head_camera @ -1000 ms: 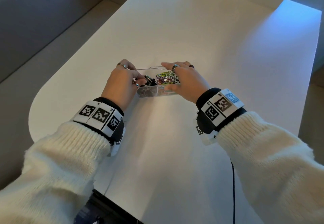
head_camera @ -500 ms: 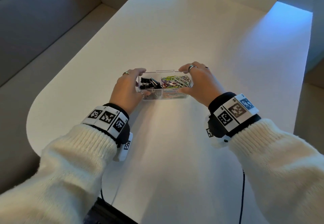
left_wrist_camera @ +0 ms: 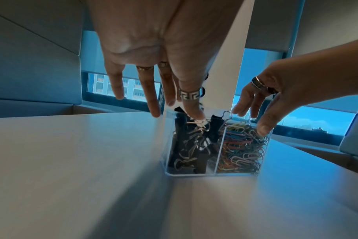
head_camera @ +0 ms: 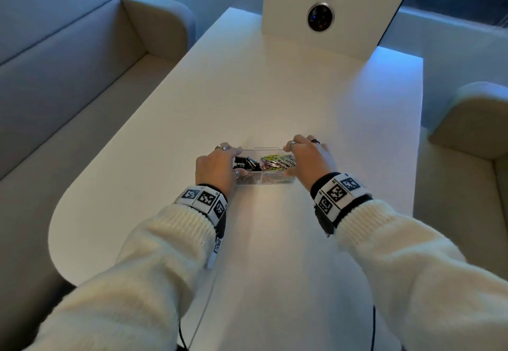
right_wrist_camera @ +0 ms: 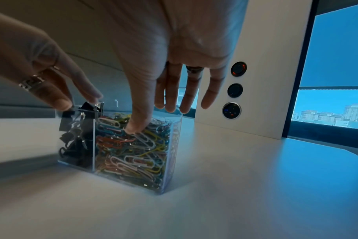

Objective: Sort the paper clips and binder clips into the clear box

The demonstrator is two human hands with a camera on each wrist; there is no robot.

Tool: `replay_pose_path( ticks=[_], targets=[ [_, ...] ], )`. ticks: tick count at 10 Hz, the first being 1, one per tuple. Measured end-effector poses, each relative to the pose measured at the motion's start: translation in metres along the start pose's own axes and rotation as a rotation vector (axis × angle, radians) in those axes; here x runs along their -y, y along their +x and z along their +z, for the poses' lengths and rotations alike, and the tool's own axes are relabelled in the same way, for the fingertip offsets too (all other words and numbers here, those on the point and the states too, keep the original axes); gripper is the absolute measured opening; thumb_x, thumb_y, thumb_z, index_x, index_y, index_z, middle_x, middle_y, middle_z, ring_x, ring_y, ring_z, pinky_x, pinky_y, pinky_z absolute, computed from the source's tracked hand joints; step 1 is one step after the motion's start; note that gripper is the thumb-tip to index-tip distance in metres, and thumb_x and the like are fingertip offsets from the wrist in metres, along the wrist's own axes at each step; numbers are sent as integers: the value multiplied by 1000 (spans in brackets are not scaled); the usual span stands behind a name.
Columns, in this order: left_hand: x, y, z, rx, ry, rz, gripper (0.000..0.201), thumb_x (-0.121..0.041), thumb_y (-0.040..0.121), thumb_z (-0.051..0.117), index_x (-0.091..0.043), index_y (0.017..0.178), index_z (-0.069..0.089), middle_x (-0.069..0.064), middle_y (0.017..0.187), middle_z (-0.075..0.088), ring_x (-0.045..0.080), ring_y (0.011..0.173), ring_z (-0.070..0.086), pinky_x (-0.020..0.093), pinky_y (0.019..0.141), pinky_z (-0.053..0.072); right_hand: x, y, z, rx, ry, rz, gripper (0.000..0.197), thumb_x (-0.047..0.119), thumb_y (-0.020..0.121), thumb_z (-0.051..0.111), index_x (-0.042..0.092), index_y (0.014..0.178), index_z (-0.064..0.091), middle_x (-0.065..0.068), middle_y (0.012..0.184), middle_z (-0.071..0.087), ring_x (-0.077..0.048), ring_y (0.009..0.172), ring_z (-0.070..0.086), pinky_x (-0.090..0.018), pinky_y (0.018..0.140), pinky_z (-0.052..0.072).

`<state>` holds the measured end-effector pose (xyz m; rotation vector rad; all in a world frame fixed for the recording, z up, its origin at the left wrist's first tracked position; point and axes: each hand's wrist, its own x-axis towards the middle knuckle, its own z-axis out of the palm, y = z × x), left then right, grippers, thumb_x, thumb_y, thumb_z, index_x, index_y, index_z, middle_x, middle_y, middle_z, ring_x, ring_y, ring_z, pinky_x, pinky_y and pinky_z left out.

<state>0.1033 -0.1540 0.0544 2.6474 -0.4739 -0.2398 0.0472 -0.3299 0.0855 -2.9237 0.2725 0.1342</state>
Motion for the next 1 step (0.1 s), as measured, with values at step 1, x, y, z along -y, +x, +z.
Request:
replay_pose_path(
  ticks=[1],
  targets=[
    [-8, -3, -9, 83, 106, -43, 46, -29, 87, 60, -31, 131, 47, -4, 135, 46, 19, 126, 41, 41, 106, 25, 6, -1, -7, 74, -73, -9, 44, 18, 81, 66, 16, 123, 54, 1, 123, 53, -21, 118, 43, -36, 97, 34]
  ],
)
